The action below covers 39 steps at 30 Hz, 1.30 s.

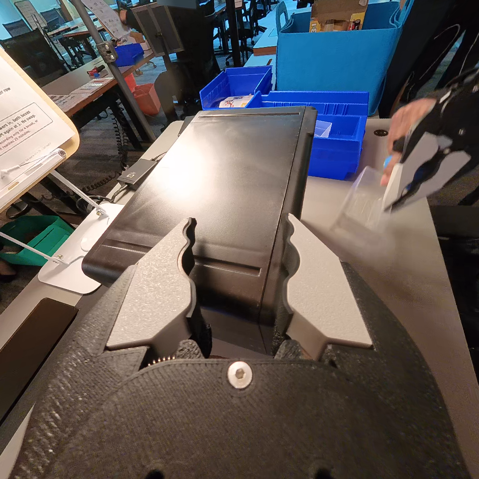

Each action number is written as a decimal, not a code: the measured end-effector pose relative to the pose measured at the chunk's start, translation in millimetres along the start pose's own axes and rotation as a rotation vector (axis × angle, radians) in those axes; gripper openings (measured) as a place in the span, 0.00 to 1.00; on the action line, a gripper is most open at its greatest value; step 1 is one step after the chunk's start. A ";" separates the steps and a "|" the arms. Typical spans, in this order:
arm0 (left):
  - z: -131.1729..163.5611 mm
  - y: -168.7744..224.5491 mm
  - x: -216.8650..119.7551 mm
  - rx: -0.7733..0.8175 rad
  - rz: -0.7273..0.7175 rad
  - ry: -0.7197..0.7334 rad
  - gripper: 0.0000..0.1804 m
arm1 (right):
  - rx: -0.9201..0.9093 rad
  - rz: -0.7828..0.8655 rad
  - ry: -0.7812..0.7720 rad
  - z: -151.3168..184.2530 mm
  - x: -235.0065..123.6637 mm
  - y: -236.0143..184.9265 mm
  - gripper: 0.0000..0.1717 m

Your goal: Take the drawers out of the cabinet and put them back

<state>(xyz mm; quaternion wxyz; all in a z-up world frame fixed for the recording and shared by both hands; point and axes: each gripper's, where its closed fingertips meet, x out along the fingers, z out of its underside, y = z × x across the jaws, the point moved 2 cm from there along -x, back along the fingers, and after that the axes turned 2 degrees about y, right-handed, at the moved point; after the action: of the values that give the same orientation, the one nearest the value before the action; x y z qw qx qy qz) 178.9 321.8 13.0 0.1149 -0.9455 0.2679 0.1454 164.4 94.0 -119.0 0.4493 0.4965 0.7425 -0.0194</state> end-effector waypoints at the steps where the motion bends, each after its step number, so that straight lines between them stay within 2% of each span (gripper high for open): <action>1: 0.0 0.0 0.0 0.000 0.000 0.000 0.38 | 0.013 0.025 -0.010 4.1 -15.0 7.2 0.01; 7: 0.0 0.0 0.1 0.000 0.000 0.000 0.38 | 0.088 0.199 -0.137 52.4 -121.6 59.8 0.01; 10: -0.1 0.0 0.1 -0.001 -0.001 0.000 0.38 | 0.176 0.249 -0.261 99.7 -164.9 77.9 0.02; 12: -0.1 -0.1 0.1 -0.001 -0.001 -0.001 0.38 | 0.227 0.219 -0.351 134.1 -176.9 78.1 0.02; 17: -0.2 -0.1 0.3 -0.001 -0.004 -0.001 0.38 | 0.297 0.036 -0.400 180.2 -154.1 63.9 0.02; 22: -0.1 -0.2 0.2 -0.001 -0.004 0.000 0.38 | 0.320 -0.149 -0.446 196.2 -125.3 55.5 0.02; 26: 0.0 -0.3 0.1 -0.001 -0.002 0.000 0.38 | 0.326 -0.233 -0.556 221.2 -114.1 59.3 0.02; 31: 0.0 -0.3 0.1 -0.002 -0.002 0.000 0.38 | 0.280 -0.202 -0.633 252.4 -101.6 80.6 0.02; 35: 0.1 -0.3 0.1 -0.002 -0.002 0.000 0.38 | 0.216 -0.128 -0.656 266.4 -95.7 105.2 0.02; 39: 0.2 -0.3 0.0 -0.002 -0.001 0.001 0.38 | 0.177 -0.130 -0.680 270.3 -94.2 113.4 0.03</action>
<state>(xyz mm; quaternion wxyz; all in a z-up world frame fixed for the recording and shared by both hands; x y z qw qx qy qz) 179.0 322.1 12.9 0.1139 -0.9457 0.2675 0.1451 434.9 -44.8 -167.9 0.6238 0.4502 0.5760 -0.2764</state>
